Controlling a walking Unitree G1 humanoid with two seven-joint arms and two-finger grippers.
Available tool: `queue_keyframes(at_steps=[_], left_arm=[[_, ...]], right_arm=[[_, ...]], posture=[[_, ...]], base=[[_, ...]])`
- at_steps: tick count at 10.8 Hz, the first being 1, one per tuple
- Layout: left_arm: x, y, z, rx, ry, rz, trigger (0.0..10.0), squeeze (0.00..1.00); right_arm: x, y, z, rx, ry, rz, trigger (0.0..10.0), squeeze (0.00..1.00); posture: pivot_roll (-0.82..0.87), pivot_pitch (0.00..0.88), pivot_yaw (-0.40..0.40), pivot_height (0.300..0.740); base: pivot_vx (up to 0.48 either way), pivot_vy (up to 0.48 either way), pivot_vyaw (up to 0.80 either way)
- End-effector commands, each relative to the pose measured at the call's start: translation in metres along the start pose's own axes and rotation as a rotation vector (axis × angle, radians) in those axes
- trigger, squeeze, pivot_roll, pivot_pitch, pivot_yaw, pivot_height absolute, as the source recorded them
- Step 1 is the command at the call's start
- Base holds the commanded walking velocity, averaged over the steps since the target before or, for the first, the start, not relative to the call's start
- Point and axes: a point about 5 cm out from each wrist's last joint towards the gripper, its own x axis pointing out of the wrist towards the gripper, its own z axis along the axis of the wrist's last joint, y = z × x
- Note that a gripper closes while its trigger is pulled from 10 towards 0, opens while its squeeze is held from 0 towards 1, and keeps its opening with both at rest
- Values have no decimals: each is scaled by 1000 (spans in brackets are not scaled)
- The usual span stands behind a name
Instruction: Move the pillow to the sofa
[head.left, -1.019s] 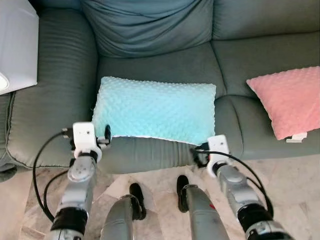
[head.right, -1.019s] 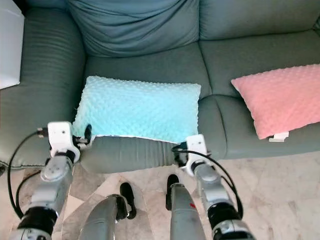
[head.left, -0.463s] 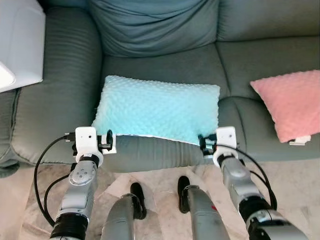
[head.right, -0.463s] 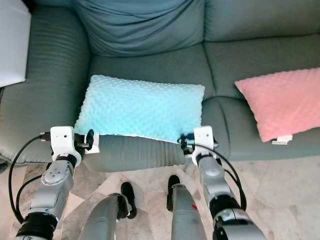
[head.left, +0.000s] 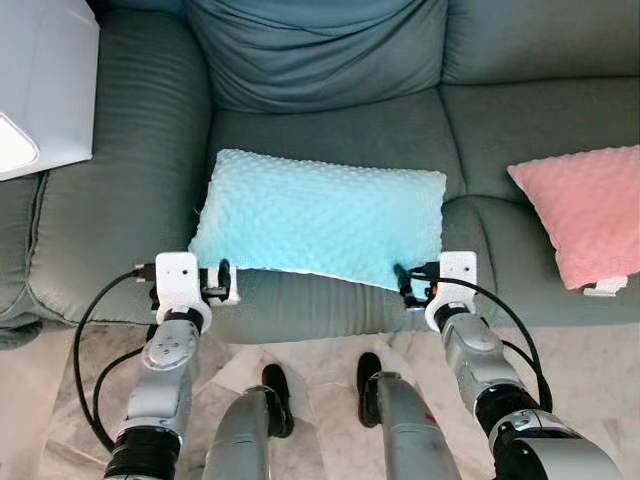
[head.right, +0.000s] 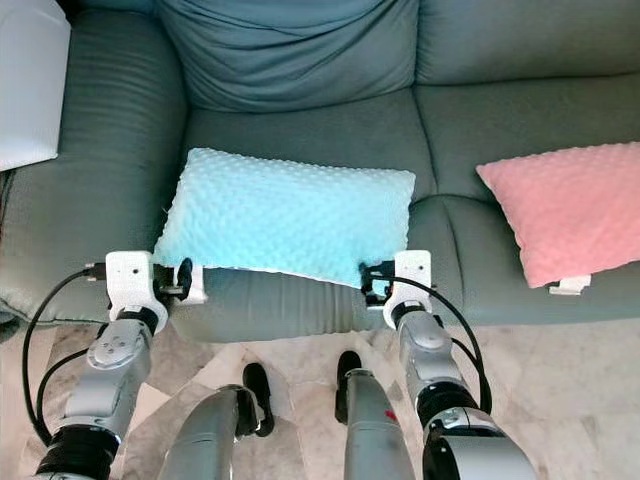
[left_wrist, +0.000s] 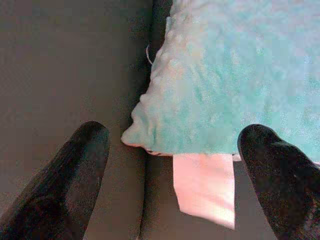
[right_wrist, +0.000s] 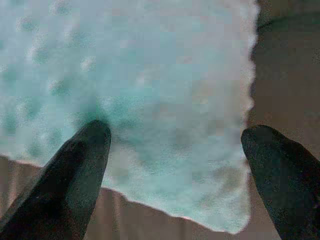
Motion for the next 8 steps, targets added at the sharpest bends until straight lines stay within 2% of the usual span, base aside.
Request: queue_keyframes(at_steps=[1,2,3,4,8], left_arm=[[-8,4,-13,-10,48,-4,10000,0],[-11,4,-12,-22,39,-25,10000,0],[-20,5,-15,-24,39,-54,10000,0],[-29,8,-19,-22,46,-56,10000,0],[-43,12,-21,-27,64,-48,10000,0]], right_arm=[[-5,1,-14,41,42,16,10000,0],[-3,1,-10,36,35,23,10000,0],[0,1,-5,-1,34,36,10000,0],[0,2,-6,-10,41,49,0,0],[0,3,-10,-43,75,48,0,0]], posture=[[-79,457,92,740],[-69,458,93,740],[-63,459,93,740],[-50,460,91,740],[-23,456,95,740]], base=[[0,0,0],[0,0,0],[0,0,0],[0,0,0],[0,0,0]])
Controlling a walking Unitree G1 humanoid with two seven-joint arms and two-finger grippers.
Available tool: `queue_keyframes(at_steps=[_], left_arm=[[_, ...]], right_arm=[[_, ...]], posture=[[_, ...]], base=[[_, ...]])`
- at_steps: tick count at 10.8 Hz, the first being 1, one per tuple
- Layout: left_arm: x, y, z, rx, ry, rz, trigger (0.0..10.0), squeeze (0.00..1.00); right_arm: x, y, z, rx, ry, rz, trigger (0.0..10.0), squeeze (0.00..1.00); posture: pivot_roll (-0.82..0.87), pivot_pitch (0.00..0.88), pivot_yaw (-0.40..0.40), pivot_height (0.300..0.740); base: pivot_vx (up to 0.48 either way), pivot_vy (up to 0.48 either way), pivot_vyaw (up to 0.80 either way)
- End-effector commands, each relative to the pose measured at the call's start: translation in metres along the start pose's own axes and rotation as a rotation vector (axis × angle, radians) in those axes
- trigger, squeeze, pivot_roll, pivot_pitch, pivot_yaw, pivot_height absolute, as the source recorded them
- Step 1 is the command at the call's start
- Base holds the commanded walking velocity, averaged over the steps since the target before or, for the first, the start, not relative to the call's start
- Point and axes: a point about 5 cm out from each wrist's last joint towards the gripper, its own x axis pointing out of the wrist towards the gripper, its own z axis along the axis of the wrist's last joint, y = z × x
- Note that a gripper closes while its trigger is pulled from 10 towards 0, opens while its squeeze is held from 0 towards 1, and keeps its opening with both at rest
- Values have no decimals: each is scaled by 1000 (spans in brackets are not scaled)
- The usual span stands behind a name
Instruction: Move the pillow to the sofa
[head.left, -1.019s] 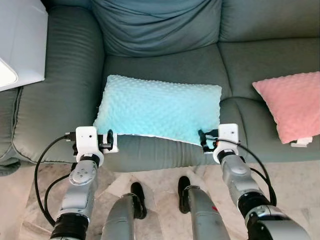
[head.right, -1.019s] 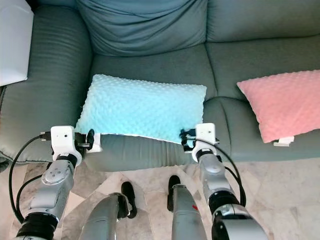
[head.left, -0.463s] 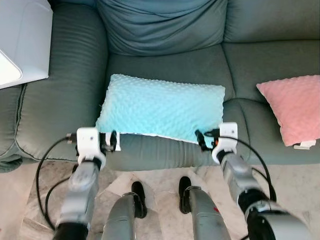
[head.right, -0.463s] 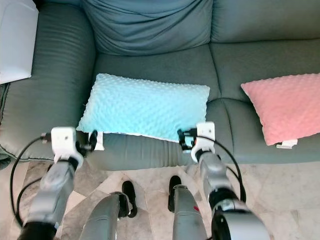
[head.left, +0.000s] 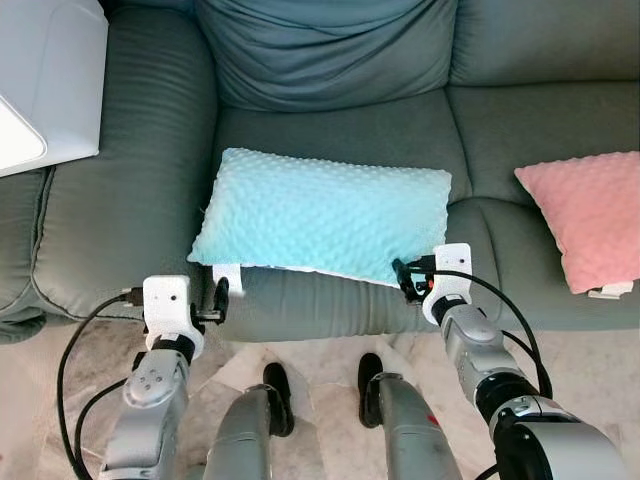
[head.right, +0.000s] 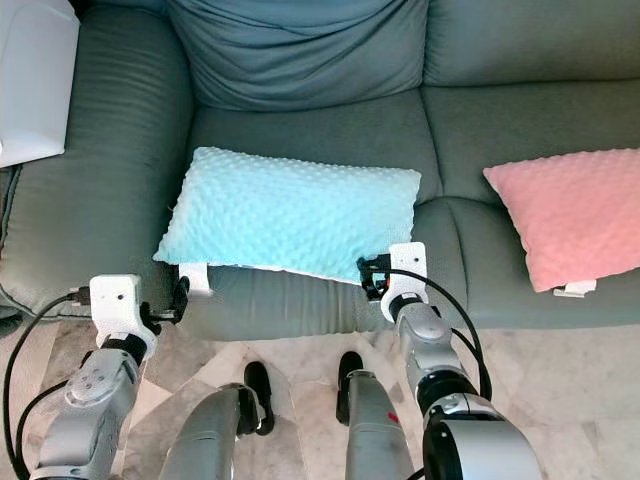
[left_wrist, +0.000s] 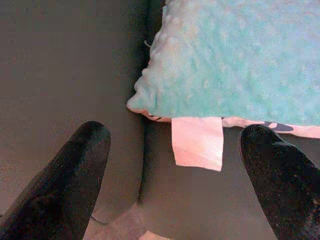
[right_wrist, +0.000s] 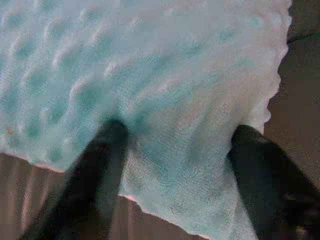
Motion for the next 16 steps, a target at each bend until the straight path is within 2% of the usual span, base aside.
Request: queue_keyframes(at_steps=[1,5,10,14,15,16], left_arm=[[-7,6,-10,3,52,16,10000,0],[-5,8,-7,6,55,22,10000,0],[-3,11,-7,12,62,35,10000,0],[-2,12,-7,14,68,44,10000,0],[-1,12,-7,15,68,43,10000,0],[-1,12,-7,16,66,44,10000,0]], right_arm=[[-7,0,-21,-11,82,-6,0,0],[-16,-20,-30,-81,113,-115,0,0],[-23,-51,-24,-103,82,-239,0,0],[-29,-58,-26,-118,64,-274,0,0],[-22,-51,-16,-87,18,-242,10000,0],[-15,-44,-2,-85,-35,-228,10000,0]], posture=[[-19,455,98,740],[-24,449,97,740],[-41,447,99,740],[-38,448,101,740],[-38,448,102,740],[-38,446,100,740]], base=[[0,0,0],[0,0,0],[0,0,0],[0,0,0],[0,0,0],[0,0,0]])
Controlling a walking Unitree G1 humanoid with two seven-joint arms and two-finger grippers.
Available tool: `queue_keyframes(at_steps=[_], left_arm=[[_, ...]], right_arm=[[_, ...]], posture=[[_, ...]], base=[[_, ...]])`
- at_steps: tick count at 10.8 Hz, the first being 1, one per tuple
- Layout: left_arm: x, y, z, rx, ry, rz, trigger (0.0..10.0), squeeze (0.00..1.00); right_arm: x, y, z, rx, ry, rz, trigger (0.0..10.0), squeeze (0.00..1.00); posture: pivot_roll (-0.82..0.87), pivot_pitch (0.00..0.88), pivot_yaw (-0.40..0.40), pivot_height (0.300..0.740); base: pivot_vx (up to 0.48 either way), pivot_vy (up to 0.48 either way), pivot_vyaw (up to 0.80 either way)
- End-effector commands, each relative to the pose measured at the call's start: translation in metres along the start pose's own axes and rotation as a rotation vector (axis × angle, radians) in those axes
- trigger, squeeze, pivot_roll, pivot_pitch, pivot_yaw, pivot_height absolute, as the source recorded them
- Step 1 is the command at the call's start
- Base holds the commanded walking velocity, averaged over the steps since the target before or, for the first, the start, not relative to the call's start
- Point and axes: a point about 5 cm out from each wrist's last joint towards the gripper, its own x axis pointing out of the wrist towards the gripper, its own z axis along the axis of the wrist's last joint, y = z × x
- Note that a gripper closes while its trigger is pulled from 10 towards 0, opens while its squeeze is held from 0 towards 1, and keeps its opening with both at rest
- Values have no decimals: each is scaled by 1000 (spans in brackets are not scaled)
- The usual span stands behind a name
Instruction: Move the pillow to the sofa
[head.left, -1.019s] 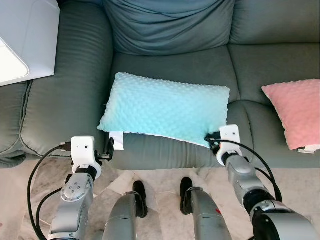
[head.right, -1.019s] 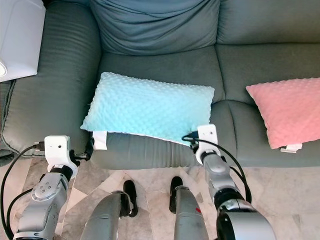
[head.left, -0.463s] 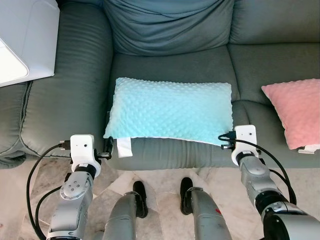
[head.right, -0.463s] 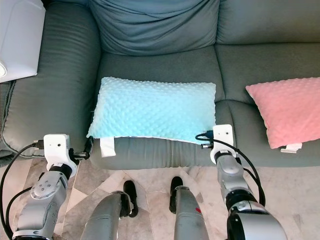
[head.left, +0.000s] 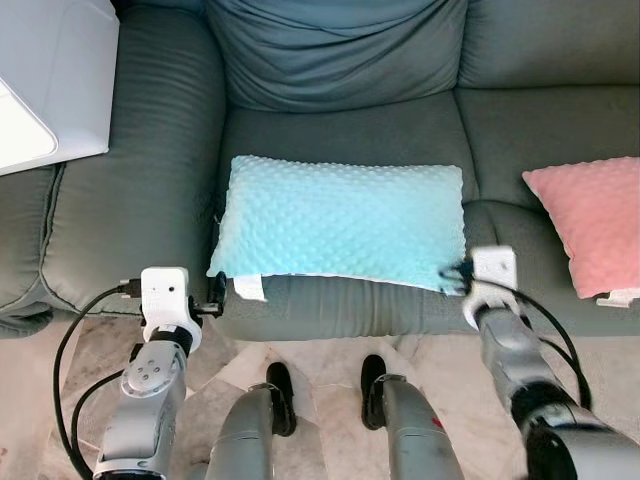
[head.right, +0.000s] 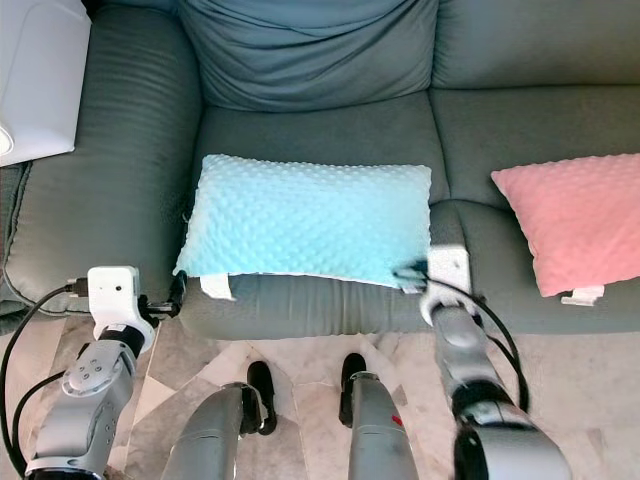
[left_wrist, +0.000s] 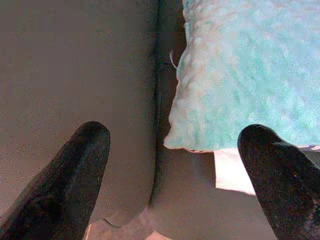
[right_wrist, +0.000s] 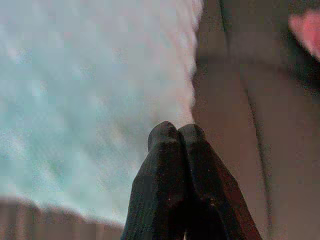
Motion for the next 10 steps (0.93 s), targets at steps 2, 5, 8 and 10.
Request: queue_keyframes(at_steps=[2,5,8,10], left_arm=[[-6,10,-15,6,58,40,10000,0],[-5,5,-16,-2,61,30,10000,0],[-3,4,-16,-6,61,32,10000,0],[-5,2,-19,-11,72,33,10000,0]], right_arm=[[1,9,10,63,-68,7,10000,1000],[2,33,23,129,-137,89,10000,1000],[-8,60,2,72,-16,188,10000,1000],[-14,63,-15,-11,60,217,10000,1000]], posture=[[-40,446,96,740],[-51,444,94,740],[-55,447,84,740],[-67,447,81,740]], base=[[0,0,0],[0,0,0],[0,0,0],[0,0,0]])
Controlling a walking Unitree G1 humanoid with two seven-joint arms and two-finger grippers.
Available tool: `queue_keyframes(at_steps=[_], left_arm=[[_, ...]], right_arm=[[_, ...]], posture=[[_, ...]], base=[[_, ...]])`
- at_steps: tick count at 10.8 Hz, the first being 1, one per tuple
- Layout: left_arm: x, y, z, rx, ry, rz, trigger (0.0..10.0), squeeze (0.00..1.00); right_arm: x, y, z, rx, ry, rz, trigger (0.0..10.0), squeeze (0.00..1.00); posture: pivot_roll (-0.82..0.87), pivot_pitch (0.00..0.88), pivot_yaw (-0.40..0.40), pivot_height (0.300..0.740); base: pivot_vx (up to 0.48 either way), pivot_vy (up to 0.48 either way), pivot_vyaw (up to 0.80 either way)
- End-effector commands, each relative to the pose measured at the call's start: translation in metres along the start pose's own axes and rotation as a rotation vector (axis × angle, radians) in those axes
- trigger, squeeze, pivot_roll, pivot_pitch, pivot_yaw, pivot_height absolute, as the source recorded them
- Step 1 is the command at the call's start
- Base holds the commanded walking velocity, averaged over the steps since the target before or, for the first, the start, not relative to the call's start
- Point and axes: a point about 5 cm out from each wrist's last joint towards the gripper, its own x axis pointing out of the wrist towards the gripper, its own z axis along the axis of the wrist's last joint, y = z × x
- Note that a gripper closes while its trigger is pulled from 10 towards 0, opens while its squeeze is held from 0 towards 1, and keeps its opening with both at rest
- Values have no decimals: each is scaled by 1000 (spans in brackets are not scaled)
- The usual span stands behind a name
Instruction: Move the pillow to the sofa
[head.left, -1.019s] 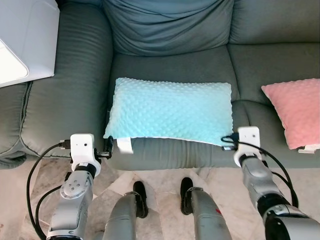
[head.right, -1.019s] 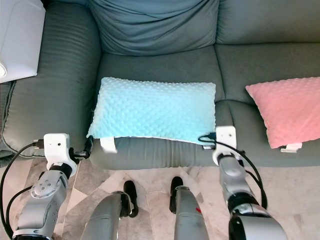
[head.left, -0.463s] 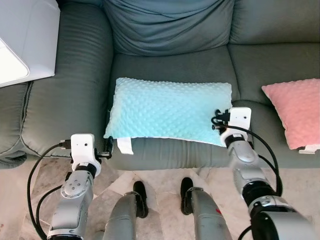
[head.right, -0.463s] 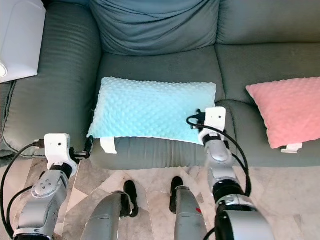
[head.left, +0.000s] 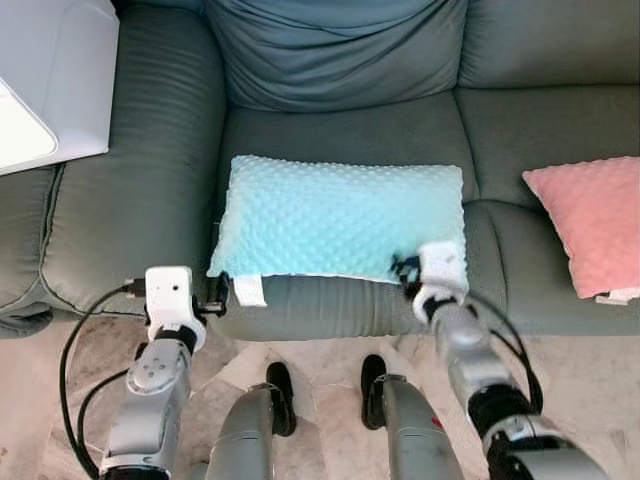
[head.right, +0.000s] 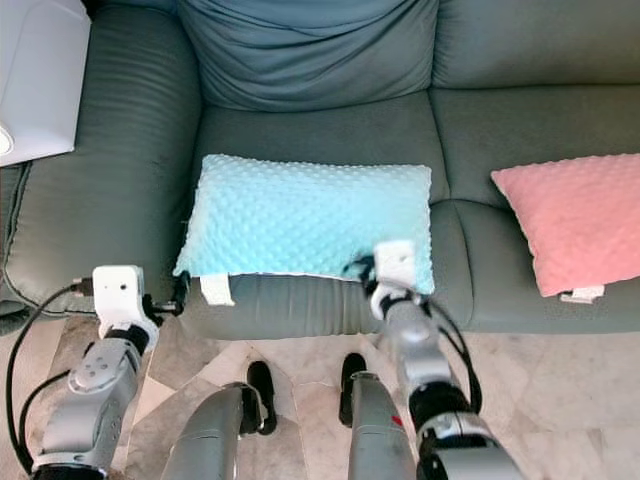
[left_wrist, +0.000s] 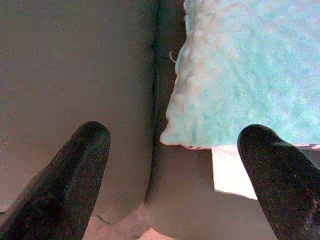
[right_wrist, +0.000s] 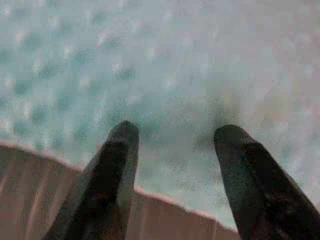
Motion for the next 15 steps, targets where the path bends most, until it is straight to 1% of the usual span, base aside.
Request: queue_keyframes(at_steps=[1,2,3,4,6,7,8,9,10,11,12,13,14,15], left_arm=[[-7,5,-16,5,59,21,10000,0],[-7,3,-16,2,59,17,10000,0],[-6,3,-16,1,60,18,10000,0],[-6,4,-17,1,62,20,10000,0],[-6,3,-18,-3,66,20,10000,0],[-6,2,-18,-5,65,17,10000,0],[-6,2,-18,-5,64,17,10000,0],[-6,3,-17,-3,64,18,10000,0],[-6,4,-17,-1,64,21,10000,0],[-7,5,-17,0,64,21,10000,0],[-7,3,-17,-1,66,18,10000,0],[-7,2,-17,-2,66,16,10000,0],[-7,1,-16,-2,66,15,10000,0],[-7,1,-16,-1,64,14,10000,0]], right_arm=[[-8,-1,-21,-2,87,-8,10000,1000],[-10,-8,-26,-42,117,-26,10000,1000],[-11,-14,-24,-75,118,-33,10000,1000],[-11,-15,-23,-102,116,-31,10000,1000],[-13,-19,-27,-102,130,-32,10000,1000],[-15,-23,-34,-146,155,-21,10000,1000],[-17,-26,-38,-157,177,-31,10000,1000],[-17,-34,-39,-190,197,-57,10000,1000],[-17,-40,-38,-242,199,-78,10000,1000],[-17,-44,-38,-255,204,-96,10000,1000],[-17,-51,-35,-277,181,-128,10000,1000],[-17,-51,-33,-254,161,-131,10000,1000],[-16,-50,-33,-212,149,-115,10000,169],[-16,-48,-31,-167,129,-110,10000,0]], posture=[[-68,447,79,740],[-69,446,78,740],[-71,447,77,740],[-74,445,75,740],[-73,442,76,740],[-70,441,76,740],[-64,442,78,740],[-59,445,81,740],[-57,450,83,740],[-55,451,85,740],[-49,456,88,740],[-49,456,88,740],[-44,458,91,740],[-35,460,94,740]], base=[[0,0,0],[0,0,0],[0,0,0],[0,0,0],[0,0,0],[0,0,0],[0,0,0],[0,0,0],[0,0,0],[0,0,0],[0,0,0],[0,0,0],[0,0,0],[0,0,0]])
